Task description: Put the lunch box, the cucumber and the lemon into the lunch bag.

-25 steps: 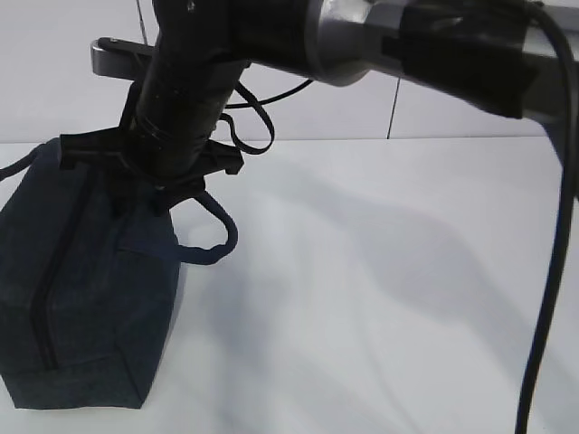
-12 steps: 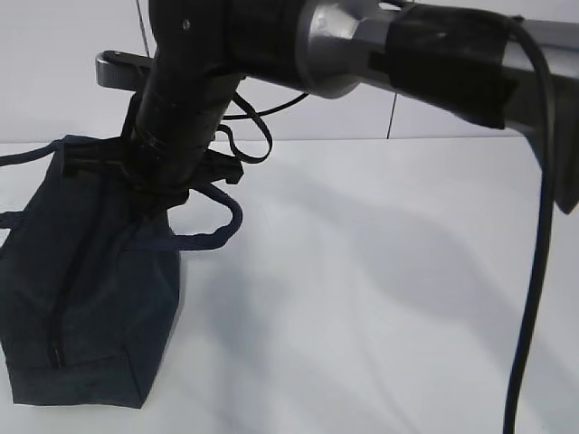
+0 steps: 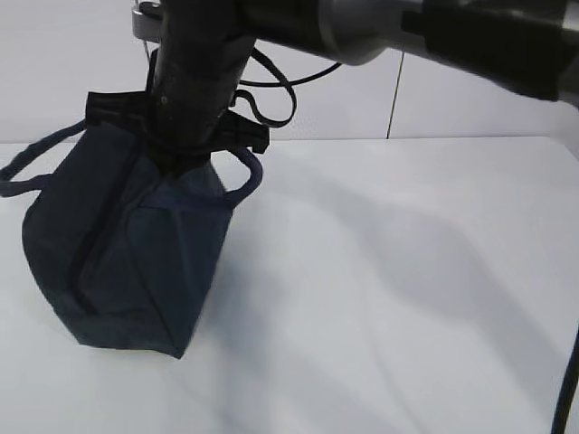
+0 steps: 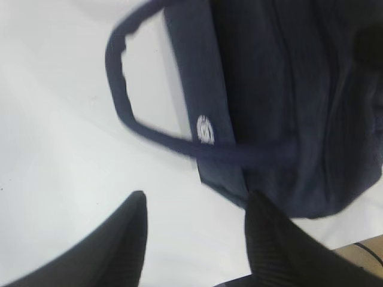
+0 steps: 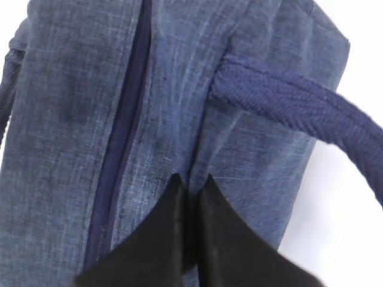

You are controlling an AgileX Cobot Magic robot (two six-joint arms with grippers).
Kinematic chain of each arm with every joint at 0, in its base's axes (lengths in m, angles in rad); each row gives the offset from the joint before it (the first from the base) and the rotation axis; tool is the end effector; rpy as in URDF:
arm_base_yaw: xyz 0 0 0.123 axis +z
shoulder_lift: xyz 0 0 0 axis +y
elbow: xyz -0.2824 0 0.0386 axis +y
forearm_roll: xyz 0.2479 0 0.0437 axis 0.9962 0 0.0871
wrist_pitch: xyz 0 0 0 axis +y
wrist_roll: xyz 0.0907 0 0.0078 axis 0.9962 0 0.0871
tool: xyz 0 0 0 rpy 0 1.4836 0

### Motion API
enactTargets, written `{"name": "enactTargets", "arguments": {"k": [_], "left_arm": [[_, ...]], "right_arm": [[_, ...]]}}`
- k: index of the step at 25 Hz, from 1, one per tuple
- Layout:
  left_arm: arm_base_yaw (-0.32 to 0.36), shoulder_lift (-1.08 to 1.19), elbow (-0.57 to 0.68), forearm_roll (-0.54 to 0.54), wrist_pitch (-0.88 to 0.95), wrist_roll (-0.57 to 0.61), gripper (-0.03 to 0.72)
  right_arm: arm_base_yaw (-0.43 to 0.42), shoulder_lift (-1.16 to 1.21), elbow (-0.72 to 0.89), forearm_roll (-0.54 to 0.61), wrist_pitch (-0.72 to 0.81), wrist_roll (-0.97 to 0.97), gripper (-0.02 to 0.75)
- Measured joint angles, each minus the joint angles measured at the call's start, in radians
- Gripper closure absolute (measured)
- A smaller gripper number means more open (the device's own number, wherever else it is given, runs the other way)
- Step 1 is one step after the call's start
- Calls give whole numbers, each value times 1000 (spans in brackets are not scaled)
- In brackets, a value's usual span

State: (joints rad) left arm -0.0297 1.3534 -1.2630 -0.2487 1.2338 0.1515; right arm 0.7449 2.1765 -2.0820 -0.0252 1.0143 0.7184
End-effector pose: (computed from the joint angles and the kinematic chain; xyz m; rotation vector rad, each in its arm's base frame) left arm 0.2566 -0.0288 0.3448 0.1919 2.7712 -0.3178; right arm 0.3622 0.3313 0.2756 -0.0452 2.6759 0.4787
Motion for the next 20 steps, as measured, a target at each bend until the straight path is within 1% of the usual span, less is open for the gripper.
{"name": "enactTargets", "arguments": {"k": [5, 10, 20], "left_arm": [[0, 0, 0, -26, 0, 6, 309], [0, 0, 0, -32, 0, 8, 312], [0, 0, 0, -60, 0, 28, 318]], "right_arm": [[-2, -19, 0, -42, 48, 101, 738], [-2, -32, 0, -40, 61, 213, 738], [-2, -32, 0, -40, 108, 228, 738]]}}
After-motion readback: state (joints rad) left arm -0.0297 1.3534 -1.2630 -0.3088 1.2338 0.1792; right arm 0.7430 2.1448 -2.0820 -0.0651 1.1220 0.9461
